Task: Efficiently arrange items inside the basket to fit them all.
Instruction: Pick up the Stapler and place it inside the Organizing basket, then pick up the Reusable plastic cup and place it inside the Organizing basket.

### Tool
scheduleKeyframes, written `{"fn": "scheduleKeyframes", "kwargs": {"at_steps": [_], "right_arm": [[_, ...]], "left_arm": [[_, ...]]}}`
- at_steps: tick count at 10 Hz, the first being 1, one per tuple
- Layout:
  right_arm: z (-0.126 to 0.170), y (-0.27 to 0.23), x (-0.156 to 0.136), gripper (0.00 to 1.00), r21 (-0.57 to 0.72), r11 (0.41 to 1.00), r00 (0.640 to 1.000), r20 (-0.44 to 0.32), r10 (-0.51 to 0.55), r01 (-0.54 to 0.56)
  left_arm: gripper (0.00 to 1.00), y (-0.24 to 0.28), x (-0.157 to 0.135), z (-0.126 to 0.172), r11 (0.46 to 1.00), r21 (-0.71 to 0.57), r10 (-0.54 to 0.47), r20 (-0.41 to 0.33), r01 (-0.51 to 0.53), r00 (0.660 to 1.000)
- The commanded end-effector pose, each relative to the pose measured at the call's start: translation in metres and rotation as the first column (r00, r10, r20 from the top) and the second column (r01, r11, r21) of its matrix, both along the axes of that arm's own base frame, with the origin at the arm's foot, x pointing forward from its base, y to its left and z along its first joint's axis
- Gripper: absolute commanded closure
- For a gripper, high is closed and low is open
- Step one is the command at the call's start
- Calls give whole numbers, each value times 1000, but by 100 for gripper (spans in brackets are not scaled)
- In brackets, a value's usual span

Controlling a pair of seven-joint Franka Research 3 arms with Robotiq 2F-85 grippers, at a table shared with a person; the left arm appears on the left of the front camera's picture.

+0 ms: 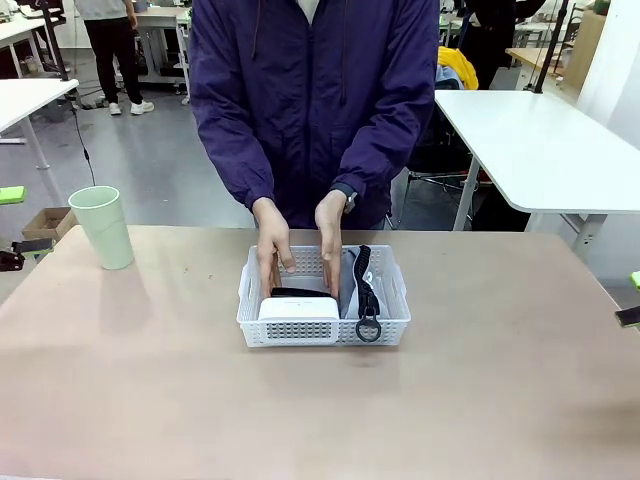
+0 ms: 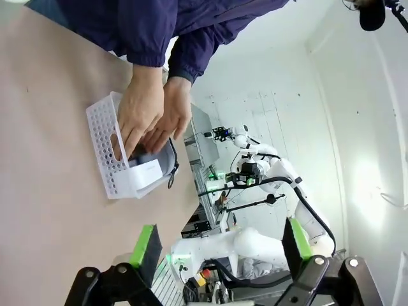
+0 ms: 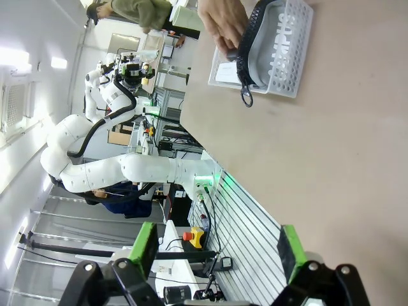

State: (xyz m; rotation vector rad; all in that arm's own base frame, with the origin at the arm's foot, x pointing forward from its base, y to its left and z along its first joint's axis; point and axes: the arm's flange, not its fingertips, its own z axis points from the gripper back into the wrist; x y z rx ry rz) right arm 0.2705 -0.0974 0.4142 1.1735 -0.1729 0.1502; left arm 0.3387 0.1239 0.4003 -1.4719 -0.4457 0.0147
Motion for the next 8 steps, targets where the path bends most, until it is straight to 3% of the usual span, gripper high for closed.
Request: {"fn": "scheduleKeyframes", "kwargs": {"at_steps": [1, 8], "right_arm": [[0, -2, -2, 0, -6, 1000, 1000, 13, 14, -14], [0, -2, -2, 0, -6, 1000, 1000, 13, 14, -14]], "left_arm": [[0, 3, -3, 0, 1000, 7, -19, 22, 19, 1000], [0, 3, -3, 0, 1000, 7, -19, 22, 19, 1000]]}}
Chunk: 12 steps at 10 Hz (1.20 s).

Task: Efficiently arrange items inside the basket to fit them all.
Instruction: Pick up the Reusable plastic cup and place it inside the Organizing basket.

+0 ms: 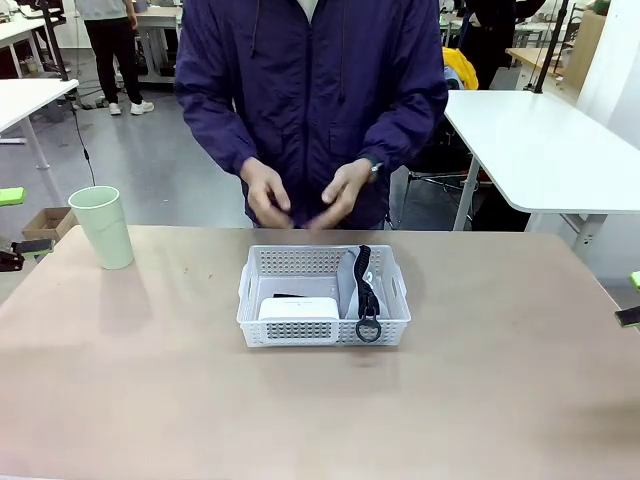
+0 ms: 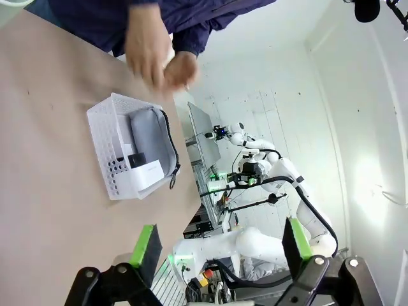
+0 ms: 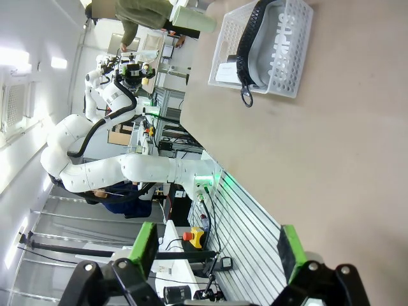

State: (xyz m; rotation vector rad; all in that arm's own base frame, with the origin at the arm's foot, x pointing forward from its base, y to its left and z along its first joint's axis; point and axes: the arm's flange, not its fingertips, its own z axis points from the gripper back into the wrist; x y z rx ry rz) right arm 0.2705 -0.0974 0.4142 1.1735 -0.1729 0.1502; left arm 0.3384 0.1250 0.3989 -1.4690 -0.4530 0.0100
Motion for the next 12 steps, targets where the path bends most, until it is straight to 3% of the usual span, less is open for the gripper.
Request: {"fn": "scheduleKeyframes", "kwargs": {"at_steps": [1, 12], "right_arm": [[0, -2, -2, 0, -6, 1000, 1000, 13, 14, -14], [0, -2, -2, 0, -6, 1000, 1000, 13, 14, -14]], "left_arm": [[0, 2, -3, 1, 1000, 4, -21, 14, 21, 1000], [0, 2, -3, 1, 1000, 4, -21, 14, 21, 1000]]}}
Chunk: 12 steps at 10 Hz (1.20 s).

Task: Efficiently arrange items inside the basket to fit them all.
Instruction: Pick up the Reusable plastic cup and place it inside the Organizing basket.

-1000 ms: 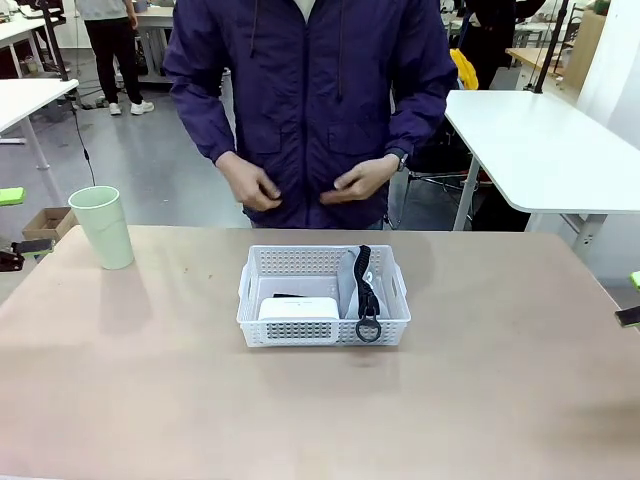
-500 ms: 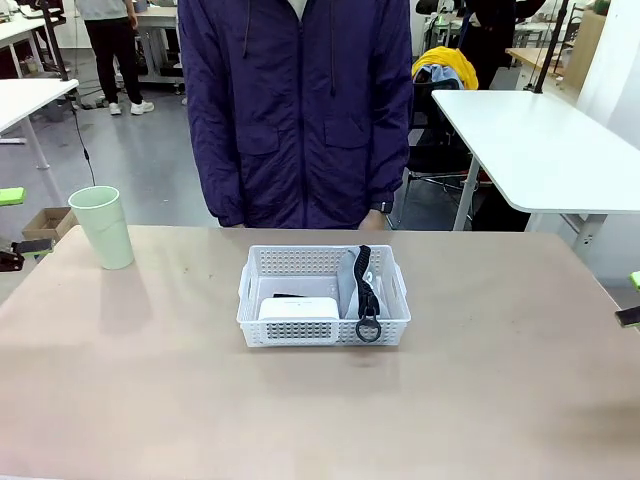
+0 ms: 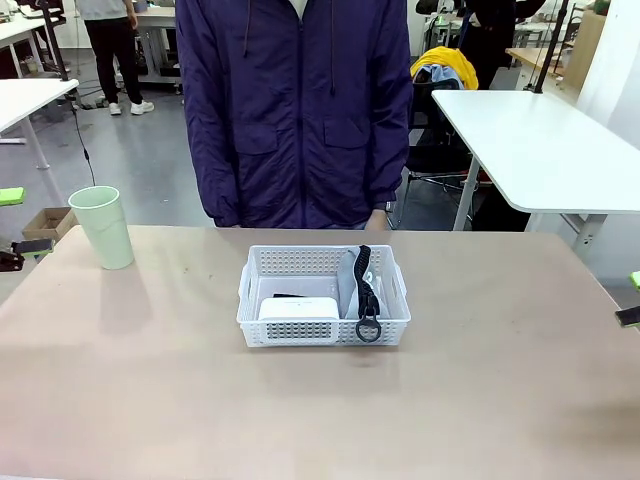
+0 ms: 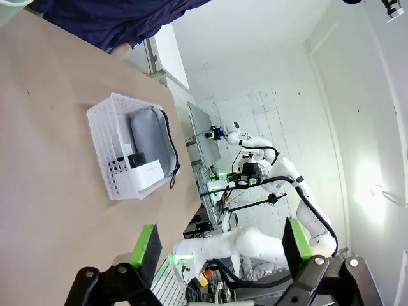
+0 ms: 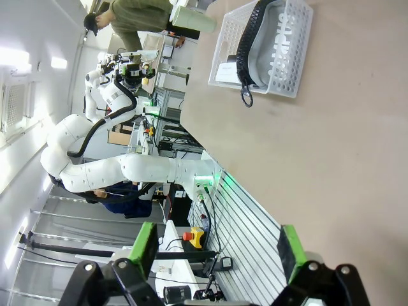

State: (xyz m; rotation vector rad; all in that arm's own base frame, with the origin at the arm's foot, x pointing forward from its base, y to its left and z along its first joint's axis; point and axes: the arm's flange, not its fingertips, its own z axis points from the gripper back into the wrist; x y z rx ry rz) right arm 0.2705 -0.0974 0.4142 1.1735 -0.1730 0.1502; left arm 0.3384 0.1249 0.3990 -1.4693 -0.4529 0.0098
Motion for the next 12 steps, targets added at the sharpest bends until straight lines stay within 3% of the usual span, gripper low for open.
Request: {"fn": "scheduleKeyframes", "kwargs": {"at_steps": [1, 2, 3, 4, 5, 6, 7, 9, 10, 11, 12], "right_arm": [[0, -2, -2, 0, -6, 1000, 1000, 13, 14, -14], [0, -2, -2, 0, -6, 1000, 1000, 13, 14, -14], [0, -2, -2, 0, -6, 1000, 1000, 13, 14, -14], [0, -2, -2, 0, -6, 1000, 1000, 13, 14, -14], [0, -2, -2, 0, -6, 1000, 1000, 13, 14, -14], [0, -2, -2, 0, -6, 1000, 1000, 13, 14, -14], [0, -2, -2, 0, -6, 1000, 1000, 13, 14, -14], [0, -2, -2, 0, -6, 1000, 1000, 13, 14, -14], [0, -2, -2, 0, -6, 1000, 1000, 13, 14, -14], [0, -2, -2, 0, -6, 1000, 1000, 13, 14, -14], [0, -2, -2, 0, -6, 1000, 1000, 13, 14, -14]], "left_arm": [[0, 2, -3, 1, 1000, 4, -21, 14, 21, 1000], [0, 0, 0, 0, 1000, 0, 0, 0, 0, 1000], [0, -8, 3, 12, 991, 130, 31, 87, -42, 996], [0, -18, 9, 19, 949, 305, 5, 231, -77, 973], [0, -24, 10, 19, 886, 458, -78, 314, -79, 946], [0, -23, 10, 17, 807, 548, -57, 447, -223, 893], [0, -19, 10, 12, 726, 618, -106, 536, -303, 838], [0, -8, 5, 3, 605, 708, -215, 585, -363, 782], [0, -4, 2, -1, 578, 728, -264, 593, -367, 761], [0, -1, 4, -9, 506, 773, -282, 568, -383, 773], [0, 3, 11, -20, 446, 818, -278, 513, -364, 812]]}}
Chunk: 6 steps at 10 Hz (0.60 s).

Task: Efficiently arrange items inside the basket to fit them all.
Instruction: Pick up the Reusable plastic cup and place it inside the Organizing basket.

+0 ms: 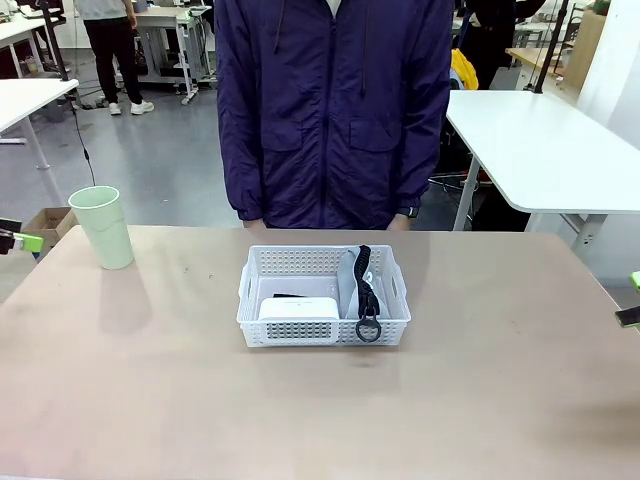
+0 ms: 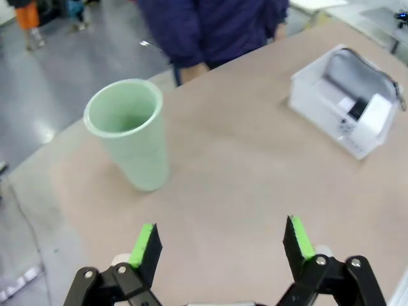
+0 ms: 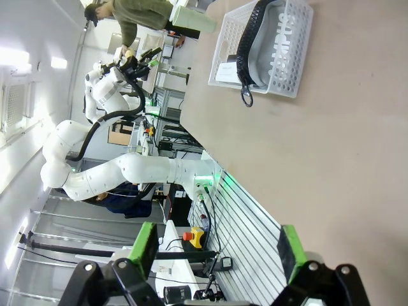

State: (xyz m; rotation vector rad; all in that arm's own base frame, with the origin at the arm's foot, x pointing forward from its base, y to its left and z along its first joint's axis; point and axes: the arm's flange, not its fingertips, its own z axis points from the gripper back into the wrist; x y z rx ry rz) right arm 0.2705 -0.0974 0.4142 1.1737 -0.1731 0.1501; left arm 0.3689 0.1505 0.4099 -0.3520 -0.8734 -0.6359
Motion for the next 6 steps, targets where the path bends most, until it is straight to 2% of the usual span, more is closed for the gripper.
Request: {"fn": "scheduleKeyframes", "kwargs": {"at_steps": [1, 2, 4, 5, 6], "right_arm": [[0, -2, -2, 0, -6, 1000, 1000, 12, 14, -14], [0, -2, -2, 0, -6, 1000, 1000, 12, 14, -14], [0, -2, -2, 0, -6, 1000, 1000, 12, 14, -14], [0, -2, -2, 0, -6, 1000, 1000, 12, 14, -14], [0, -2, -2, 0, -6, 1000, 1000, 12, 14, -14]], "left_arm": [[0, -22, -10, -32, 988, -97, 118, -49, -122, 992], [0, 0, 0, 0, 1000, 0, 0, 0, 0, 1000], [0, 0, 0, 0, 1000, 0, 0, 0, 0, 1000], [0, -2, 7, -11, 999, 1, 35, -22, -35, 999], [0, -2, 19, -13, 999, 10, -48, -130, 50, 990]]}}
